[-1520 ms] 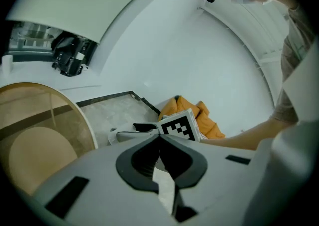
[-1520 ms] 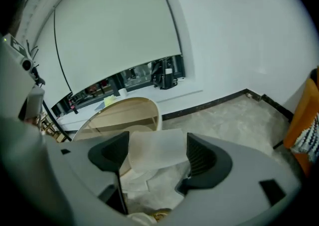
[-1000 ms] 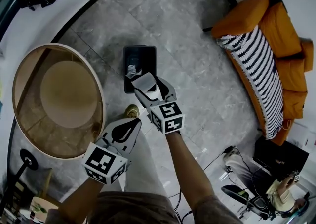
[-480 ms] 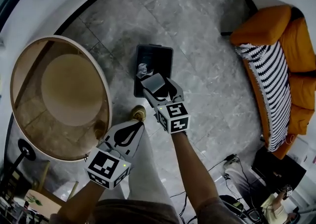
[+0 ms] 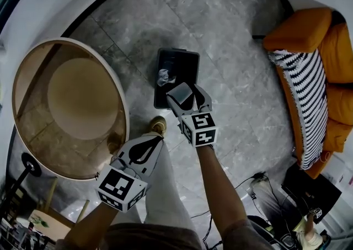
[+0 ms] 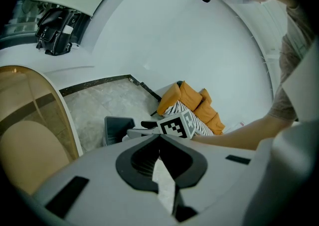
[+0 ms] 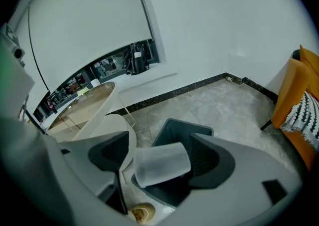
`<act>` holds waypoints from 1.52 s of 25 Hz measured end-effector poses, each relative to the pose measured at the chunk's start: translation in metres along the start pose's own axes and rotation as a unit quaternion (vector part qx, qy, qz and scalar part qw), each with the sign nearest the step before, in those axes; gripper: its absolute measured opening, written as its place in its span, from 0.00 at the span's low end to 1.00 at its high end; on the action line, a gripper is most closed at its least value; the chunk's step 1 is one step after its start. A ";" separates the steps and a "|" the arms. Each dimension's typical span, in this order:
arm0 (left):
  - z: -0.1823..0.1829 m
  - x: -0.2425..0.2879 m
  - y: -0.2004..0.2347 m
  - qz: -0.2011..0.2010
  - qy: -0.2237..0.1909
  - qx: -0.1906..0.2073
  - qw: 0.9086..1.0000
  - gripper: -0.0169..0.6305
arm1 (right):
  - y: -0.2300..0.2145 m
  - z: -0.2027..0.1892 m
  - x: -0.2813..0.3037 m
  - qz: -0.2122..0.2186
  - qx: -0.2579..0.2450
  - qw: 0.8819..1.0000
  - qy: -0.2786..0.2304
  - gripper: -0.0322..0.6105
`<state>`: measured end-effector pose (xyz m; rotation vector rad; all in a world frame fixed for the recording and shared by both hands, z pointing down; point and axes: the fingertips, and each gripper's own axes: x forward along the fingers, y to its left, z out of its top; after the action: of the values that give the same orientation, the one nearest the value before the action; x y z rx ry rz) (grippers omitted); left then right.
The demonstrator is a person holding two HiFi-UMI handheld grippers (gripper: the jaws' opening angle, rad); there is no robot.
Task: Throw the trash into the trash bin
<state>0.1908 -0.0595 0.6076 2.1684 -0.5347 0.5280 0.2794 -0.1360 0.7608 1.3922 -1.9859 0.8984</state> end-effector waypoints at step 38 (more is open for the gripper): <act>0.089 -0.149 -0.113 0.026 -0.047 0.074 0.996 0.05 | 0.161 0.136 -0.220 0.071 0.000 0.993 -0.093 0.08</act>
<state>0.1456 -0.0375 0.4068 2.3340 -0.6225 0.5096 0.1875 -0.0750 0.4772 1.3917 -2.2479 0.8566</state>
